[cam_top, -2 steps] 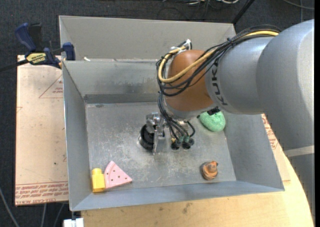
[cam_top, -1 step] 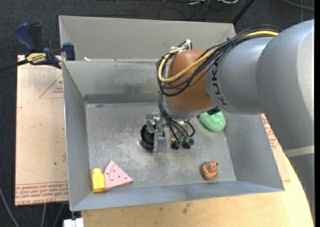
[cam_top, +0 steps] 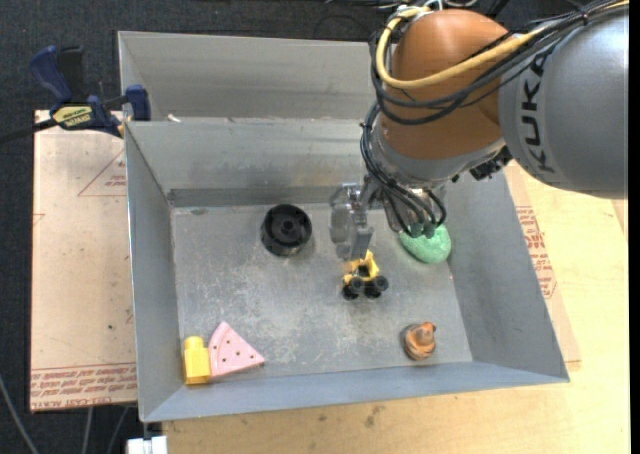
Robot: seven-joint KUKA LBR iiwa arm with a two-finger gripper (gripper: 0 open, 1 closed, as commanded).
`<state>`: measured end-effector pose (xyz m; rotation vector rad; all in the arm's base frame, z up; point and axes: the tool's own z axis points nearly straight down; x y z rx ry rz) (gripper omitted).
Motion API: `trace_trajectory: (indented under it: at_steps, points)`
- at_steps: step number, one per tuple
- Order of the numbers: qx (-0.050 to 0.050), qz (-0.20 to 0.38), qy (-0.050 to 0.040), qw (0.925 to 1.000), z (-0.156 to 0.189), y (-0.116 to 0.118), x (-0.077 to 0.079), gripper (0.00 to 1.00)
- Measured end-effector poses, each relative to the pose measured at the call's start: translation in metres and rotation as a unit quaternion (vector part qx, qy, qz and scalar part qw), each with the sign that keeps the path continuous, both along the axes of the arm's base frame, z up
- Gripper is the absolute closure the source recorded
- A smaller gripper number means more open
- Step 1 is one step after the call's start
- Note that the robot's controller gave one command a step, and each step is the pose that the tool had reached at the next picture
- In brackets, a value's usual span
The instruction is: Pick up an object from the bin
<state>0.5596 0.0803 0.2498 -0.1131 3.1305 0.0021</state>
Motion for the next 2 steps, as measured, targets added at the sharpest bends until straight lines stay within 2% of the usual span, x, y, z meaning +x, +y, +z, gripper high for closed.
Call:
trace_trajectory:
  at_steps: [1, 2]
  points:
    - [0.0, 0.0, 0.0028, 1.0, -0.0025, -0.0002, -0.0011, 0.0]
    - [0.0, 0.0, 0.0028, 1.0, -0.0025, -0.0003, -0.0011, 0.0]
